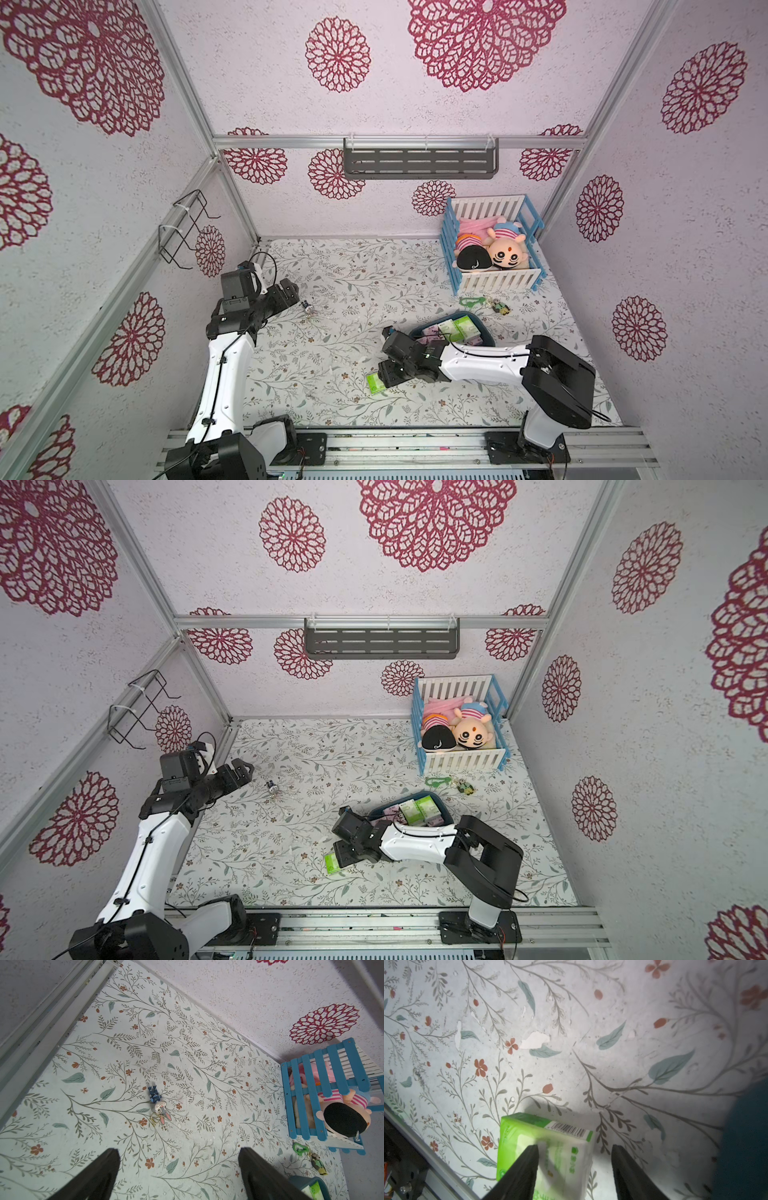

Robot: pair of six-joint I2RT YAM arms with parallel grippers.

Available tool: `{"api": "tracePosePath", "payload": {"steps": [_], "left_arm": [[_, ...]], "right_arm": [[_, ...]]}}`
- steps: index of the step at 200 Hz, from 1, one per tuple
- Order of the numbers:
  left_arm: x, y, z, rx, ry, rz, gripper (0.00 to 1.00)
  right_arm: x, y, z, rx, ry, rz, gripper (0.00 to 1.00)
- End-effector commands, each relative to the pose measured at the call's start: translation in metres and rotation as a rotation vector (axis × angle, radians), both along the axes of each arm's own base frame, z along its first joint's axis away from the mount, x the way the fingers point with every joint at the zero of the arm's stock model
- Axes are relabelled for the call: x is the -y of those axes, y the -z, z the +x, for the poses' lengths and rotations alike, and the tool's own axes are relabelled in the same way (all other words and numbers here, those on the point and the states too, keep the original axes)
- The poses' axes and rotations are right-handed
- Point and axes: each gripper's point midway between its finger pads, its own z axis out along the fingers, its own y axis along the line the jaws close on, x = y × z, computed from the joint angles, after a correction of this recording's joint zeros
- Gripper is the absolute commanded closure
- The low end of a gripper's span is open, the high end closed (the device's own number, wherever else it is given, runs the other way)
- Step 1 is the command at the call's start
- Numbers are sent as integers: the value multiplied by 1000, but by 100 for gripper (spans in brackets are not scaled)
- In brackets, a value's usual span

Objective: Put the pocket tissues into the storage box
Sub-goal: Pick up the pocket tissues from the center of the board.

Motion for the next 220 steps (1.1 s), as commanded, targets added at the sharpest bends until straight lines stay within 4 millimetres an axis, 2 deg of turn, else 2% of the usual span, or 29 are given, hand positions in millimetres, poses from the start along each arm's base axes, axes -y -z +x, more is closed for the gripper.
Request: {"api": "tracePosePath", "payload": {"steps": [1, 13, 43, 69, 92, 115, 137, 161, 187, 200, 220], "left_arm": [[0, -9, 2, 32, 13, 10, 3], [1, -9, 2, 32, 14, 3, 3], [5, -7, -1, 35, 23, -11, 3], [12, -7, -3, 13, 44, 76, 3], [40, -11, 2, 10, 141, 158, 3], [70, -21, 10, 47, 215, 104, 3], [97, -39, 16, 133, 275, 26, 3], [128, -59, 19, 206, 370, -5, 3], [157, -71, 21, 231, 454, -10, 3], [172, -76, 21, 245, 498, -28, 3], [189, -81, 22, 269, 539, -30, 3]], "right_arm": [[-17, -5, -3, -27, -19, 59, 44], [-20, 0, -7, -48, -28, 61, 50], [-22, 4, -9, -66, -27, 61, 85], [-22, -10, 0, -18, -13, 80, 100], [-24, -34, 15, 39, -1, 143, 100], [-14, -67, 37, 107, 29, 199, 100], [17, -92, 56, 173, 61, 195, 100], [71, -110, 74, 218, 124, 155, 100], [130, -132, 86, 289, 213, 105, 100], [159, -135, 90, 295, 260, 66, 100], [199, -122, 88, 244, 306, -38, 100]]}}
